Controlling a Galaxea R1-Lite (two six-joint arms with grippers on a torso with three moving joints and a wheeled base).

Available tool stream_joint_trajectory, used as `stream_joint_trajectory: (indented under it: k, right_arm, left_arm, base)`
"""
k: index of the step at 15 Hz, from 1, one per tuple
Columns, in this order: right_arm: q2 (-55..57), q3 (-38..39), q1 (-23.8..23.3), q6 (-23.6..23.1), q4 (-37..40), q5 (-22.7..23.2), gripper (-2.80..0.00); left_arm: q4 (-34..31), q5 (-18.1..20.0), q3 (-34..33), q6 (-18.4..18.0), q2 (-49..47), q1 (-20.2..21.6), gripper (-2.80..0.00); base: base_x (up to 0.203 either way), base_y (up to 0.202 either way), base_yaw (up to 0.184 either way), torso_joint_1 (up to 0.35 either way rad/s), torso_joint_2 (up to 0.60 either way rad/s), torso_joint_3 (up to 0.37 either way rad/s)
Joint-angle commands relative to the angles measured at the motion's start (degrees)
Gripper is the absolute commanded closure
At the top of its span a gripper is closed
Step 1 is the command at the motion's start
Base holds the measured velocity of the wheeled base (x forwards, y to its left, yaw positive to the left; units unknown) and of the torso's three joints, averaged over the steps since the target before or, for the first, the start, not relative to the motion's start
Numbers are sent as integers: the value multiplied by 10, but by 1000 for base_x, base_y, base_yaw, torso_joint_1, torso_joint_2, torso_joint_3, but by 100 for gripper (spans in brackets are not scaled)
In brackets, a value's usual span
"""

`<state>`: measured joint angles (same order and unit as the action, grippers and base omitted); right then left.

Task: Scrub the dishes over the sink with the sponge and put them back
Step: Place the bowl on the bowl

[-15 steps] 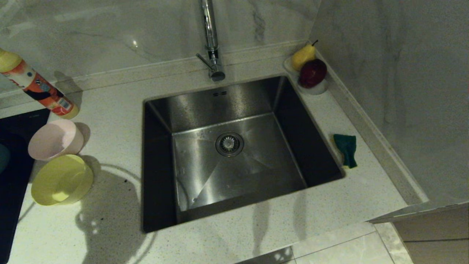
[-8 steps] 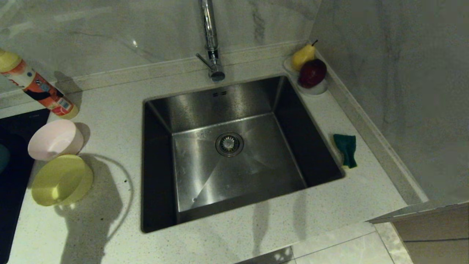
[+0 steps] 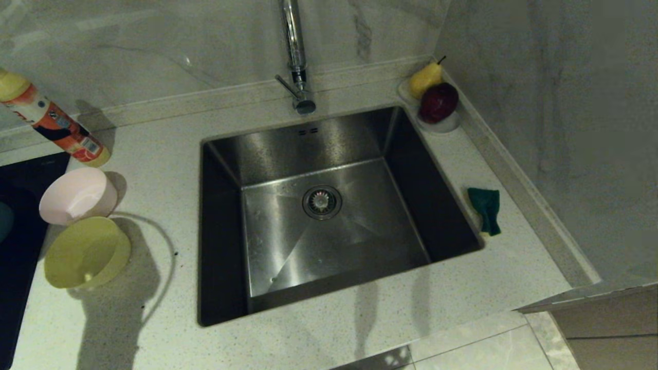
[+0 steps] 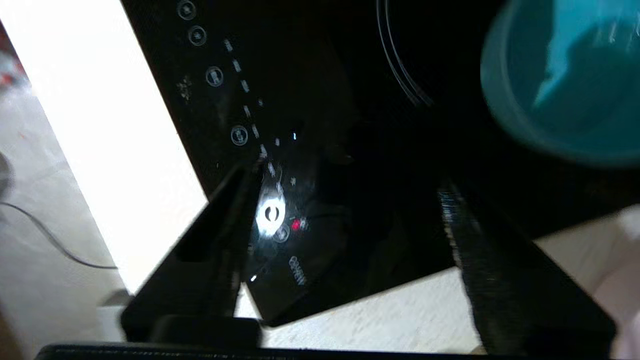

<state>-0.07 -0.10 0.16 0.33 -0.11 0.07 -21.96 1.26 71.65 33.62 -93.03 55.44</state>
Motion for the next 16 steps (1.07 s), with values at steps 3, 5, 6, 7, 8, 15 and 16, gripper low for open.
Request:
stream_joint_trajectory:
  k: [3, 5, 6, 7, 8, 15, 16]
  right_arm:
    - [0, 0, 0, 0, -1, 0, 0]
    - [0, 0, 0, 0, -1, 0, 0]
    - [-1, 0, 0, 0, 0, 0, 0]
    - [0, 0, 0, 0, 0, 0, 0]
    - [-1, 0, 0, 0, -1, 0, 0]
    - [0, 0, 0, 0, -1, -1, 0]
    - [0, 0, 0, 0, 0, 0, 0]
  left_arm:
    - [-3, 23, 3, 29, -24, 26, -280]
    - [-8, 30, 4, 34, -37, 33, -280]
    - [-10, 31, 3, 36, -42, 36, -280]
    - [-11, 31, 2, 37, -48, 39, -280]
    - [-17, 35, 2, 37, -53, 40, -280]
    - [-31, 49, 10, 38, -84, 42, -280]
    - [-30, 50, 13, 42, -86, 43, -280]
  base:
    - [0, 0, 0, 0, 0, 0]
    - [0, 0, 0, 0, 0, 0]
    - [0, 0, 0, 0, 0, 0]
    - [0, 0, 0, 0, 0, 0]
    - [0, 0, 0, 0, 0, 0]
    - [0, 0, 0, 0, 0, 0]
    - [0, 0, 0, 0, 0, 0]
